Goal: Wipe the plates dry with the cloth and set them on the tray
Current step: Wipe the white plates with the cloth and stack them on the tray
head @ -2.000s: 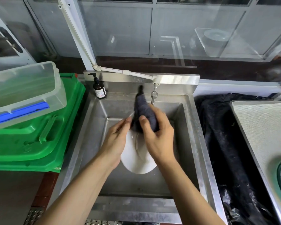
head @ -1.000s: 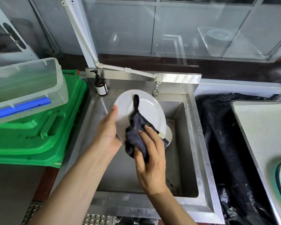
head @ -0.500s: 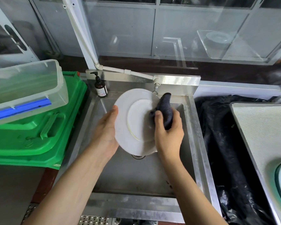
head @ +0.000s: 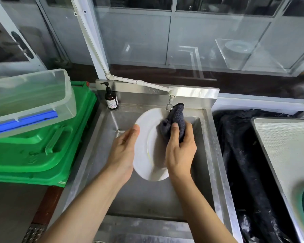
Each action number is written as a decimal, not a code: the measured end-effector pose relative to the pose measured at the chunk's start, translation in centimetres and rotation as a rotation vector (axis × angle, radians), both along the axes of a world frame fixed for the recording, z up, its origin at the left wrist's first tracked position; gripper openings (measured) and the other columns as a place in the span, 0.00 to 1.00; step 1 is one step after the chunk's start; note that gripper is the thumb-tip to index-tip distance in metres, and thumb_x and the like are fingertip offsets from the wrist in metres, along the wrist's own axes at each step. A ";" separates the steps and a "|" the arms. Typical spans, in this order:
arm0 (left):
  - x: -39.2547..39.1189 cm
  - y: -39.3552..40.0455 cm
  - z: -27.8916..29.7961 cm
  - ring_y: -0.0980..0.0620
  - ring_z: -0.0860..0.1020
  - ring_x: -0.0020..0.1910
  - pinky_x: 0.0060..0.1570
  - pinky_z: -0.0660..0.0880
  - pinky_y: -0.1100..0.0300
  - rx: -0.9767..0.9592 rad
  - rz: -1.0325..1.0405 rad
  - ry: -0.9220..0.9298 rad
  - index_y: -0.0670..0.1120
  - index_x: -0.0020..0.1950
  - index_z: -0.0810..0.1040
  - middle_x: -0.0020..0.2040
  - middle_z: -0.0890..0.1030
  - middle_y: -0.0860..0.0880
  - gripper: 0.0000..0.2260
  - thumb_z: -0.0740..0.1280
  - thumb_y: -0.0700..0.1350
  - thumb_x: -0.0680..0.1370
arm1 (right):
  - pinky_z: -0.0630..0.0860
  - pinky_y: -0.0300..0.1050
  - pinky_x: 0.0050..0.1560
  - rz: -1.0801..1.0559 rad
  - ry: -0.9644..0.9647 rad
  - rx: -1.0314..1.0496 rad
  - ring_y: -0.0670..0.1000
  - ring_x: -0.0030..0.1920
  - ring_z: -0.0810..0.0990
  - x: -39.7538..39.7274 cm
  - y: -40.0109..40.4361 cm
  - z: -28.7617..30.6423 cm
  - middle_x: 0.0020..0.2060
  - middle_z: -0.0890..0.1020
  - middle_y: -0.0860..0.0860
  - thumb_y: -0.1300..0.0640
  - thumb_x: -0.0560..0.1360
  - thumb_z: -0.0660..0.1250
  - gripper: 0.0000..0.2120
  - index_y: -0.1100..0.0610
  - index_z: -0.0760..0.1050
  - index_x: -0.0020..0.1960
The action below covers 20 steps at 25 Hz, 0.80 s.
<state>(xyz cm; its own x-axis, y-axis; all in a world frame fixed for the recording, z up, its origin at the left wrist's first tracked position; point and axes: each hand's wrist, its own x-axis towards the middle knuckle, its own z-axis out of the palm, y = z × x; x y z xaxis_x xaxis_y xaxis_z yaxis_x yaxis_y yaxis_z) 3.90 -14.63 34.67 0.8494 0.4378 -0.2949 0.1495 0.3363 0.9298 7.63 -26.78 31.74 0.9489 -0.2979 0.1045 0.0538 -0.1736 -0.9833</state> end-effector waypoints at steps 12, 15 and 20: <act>0.1 1.6 -0.7 0.70 0.78 0.43 0.48 0.72 0.68 0.201 -0.158 -0.066 0.65 0.42 0.84 0.42 0.83 0.66 0.07 0.68 0.56 0.79 | 0.70 0.36 0.43 0.056 0.063 0.021 0.43 0.45 0.79 2.6 -0.9 0.9 0.41 0.82 0.43 0.48 0.84 0.63 0.07 0.48 0.77 0.52; 0.5 1.3 -1.0 0.61 0.80 0.52 0.55 0.73 0.65 0.227 -0.198 -0.108 0.60 0.47 0.86 0.51 0.85 0.59 0.10 0.66 0.50 0.82 | 0.73 0.41 0.52 0.220 -0.219 -0.140 0.45 0.50 0.79 1.2 1.3 1.7 0.47 0.81 0.41 0.49 0.82 0.64 0.07 0.49 0.77 0.58; 0.8 0.9 -0.3 0.65 0.79 0.46 0.48 0.75 0.72 0.188 -0.135 -0.106 0.62 0.43 0.86 0.44 0.85 0.61 0.13 0.66 0.48 0.82 | 0.72 0.40 0.47 0.105 -0.124 -0.070 0.43 0.46 0.79 1.9 0.7 1.5 0.44 0.81 0.42 0.48 0.84 0.62 0.08 0.51 0.76 0.53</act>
<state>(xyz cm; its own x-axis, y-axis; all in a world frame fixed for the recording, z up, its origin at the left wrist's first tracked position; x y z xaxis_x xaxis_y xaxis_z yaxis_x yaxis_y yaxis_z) 4.73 -13.70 34.34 0.9257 0.3569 -0.1252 0.0795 0.1400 0.9870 9.50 -26.10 33.28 0.9528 -0.1858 0.2401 0.1958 -0.2284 -0.9537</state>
